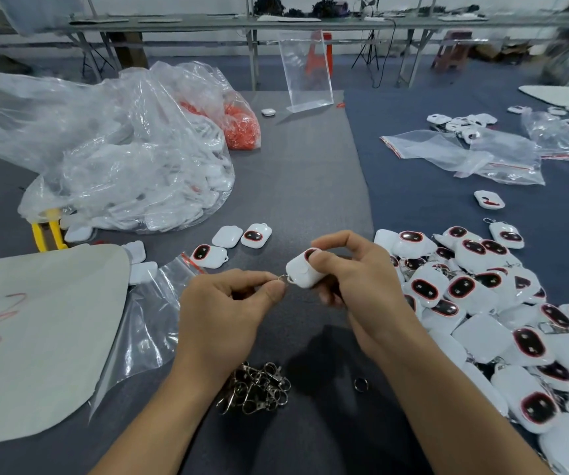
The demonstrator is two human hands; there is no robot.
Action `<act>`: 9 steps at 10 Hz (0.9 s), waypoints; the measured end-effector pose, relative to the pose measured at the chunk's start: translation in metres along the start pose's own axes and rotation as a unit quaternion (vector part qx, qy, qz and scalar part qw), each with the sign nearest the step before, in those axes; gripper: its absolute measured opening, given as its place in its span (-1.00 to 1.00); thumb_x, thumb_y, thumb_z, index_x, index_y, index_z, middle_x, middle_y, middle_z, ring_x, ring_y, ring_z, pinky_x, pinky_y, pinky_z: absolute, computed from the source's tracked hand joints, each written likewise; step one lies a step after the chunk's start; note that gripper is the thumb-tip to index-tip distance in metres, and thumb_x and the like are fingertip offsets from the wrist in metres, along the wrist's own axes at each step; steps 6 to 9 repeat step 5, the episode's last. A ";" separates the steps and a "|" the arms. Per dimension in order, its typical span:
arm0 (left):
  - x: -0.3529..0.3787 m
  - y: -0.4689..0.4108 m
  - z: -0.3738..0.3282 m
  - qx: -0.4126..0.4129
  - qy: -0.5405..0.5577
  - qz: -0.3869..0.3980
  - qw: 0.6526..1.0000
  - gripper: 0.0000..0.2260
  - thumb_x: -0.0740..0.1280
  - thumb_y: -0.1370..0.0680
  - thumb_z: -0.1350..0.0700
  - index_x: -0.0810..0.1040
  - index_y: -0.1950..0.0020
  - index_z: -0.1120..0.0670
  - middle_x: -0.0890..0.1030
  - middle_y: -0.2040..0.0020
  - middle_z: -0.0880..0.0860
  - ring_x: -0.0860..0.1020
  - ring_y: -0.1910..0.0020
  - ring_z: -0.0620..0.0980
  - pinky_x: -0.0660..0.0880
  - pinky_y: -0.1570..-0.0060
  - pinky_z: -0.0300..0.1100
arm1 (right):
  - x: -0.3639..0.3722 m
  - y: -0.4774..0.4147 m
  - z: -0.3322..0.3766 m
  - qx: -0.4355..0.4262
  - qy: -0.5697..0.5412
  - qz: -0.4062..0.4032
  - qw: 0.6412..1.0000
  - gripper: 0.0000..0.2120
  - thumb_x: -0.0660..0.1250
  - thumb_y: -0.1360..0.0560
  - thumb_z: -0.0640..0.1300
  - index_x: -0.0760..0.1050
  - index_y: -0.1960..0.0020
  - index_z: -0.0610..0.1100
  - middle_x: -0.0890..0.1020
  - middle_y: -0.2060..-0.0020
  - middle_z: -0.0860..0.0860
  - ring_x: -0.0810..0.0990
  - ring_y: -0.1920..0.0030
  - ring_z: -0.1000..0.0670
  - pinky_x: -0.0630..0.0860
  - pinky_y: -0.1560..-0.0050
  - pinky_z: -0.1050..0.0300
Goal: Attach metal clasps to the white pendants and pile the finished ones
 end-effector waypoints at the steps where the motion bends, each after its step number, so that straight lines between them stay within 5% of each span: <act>1: 0.001 0.003 -0.013 0.055 -0.077 0.004 0.995 -0.85 0.57 -0.42 0.10 0.75 0.13 -0.16 0.57 0.41 -0.14 0.53 0.37 -0.13 0.35 0.31 -0.47 | -0.013 -0.002 0.010 -0.048 0.049 -0.029 0.997 -0.88 0.44 -0.53 -0.28 0.64 0.12 -0.08 0.68 0.36 -0.05 0.48 0.49 0.05 0.43 0.46 0.23; 2: -0.002 0.003 -0.016 0.079 -0.129 -0.010 0.988 -0.88 0.57 -0.43 0.12 0.75 0.17 -0.12 0.55 0.41 -0.12 0.53 0.33 -0.08 0.34 0.24 -0.45 | -0.039 -0.002 0.037 -0.149 0.211 -0.113 0.959 -0.82 0.43 -0.51 -0.21 0.68 0.21 0.01 0.66 0.38 0.10 0.54 0.41 0.11 0.44 0.35 0.26; 3: -0.006 0.001 -0.013 0.065 -0.145 -0.021 0.987 -0.96 0.50 -0.44 0.01 0.73 0.21 -0.11 0.55 0.44 -0.11 0.53 0.34 -0.05 0.45 0.16 -0.15 | -0.059 -0.001 0.057 -0.191 0.378 -0.160 0.892 -0.78 0.32 -0.50 -0.18 0.67 0.23 0.02 0.63 0.43 0.16 0.55 0.41 0.11 0.45 0.34 0.14; 4: -0.007 0.001 -0.013 0.063 -0.147 -0.022 0.987 -0.94 0.42 -0.42 -0.03 0.70 0.19 -0.11 0.54 0.45 -0.09 0.51 0.37 -0.05 0.49 0.15 0.02 | -0.077 -0.013 0.056 -0.138 0.557 -0.166 0.802 -0.75 0.27 -0.50 -0.22 0.68 0.19 0.00 0.65 0.29 0.05 0.52 0.16 -0.08 0.52 0.05 -0.01; 5: -0.009 0.002 -0.011 0.074 -0.170 -0.034 0.982 -0.96 0.43 -0.43 -0.01 0.68 0.20 -0.10 0.52 0.46 -0.10 0.49 0.41 -0.08 0.47 0.11 -0.01 | -0.096 -0.017 0.051 -0.079 0.636 -0.189 0.744 -0.68 0.32 -0.44 -0.29 0.68 -0.02 0.06 0.61 -0.08 -0.02 0.45 -0.10 -0.14 0.28 -0.20 -0.03; 9: -0.009 0.002 -0.011 0.074 -0.170 -0.034 0.982 -0.96 0.43 -0.43 -0.01 0.68 0.20 -0.10 0.52 0.46 -0.10 0.49 0.41 -0.08 0.47 0.11 -0.01 | -0.096 -0.017 0.051 -0.079 0.636 -0.189 0.744 -0.68 0.32 -0.44 -0.29 0.68 -0.02 0.06 0.61 -0.08 -0.02 0.45 -0.10 -0.14 0.28 -0.20 -0.03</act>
Point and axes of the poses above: each hand's wrist, its own y-axis away from the middle knuckle, its own x-axis out of the palm, z = x × y, the point moved 10 cm from there along -y, towards the middle knuckle
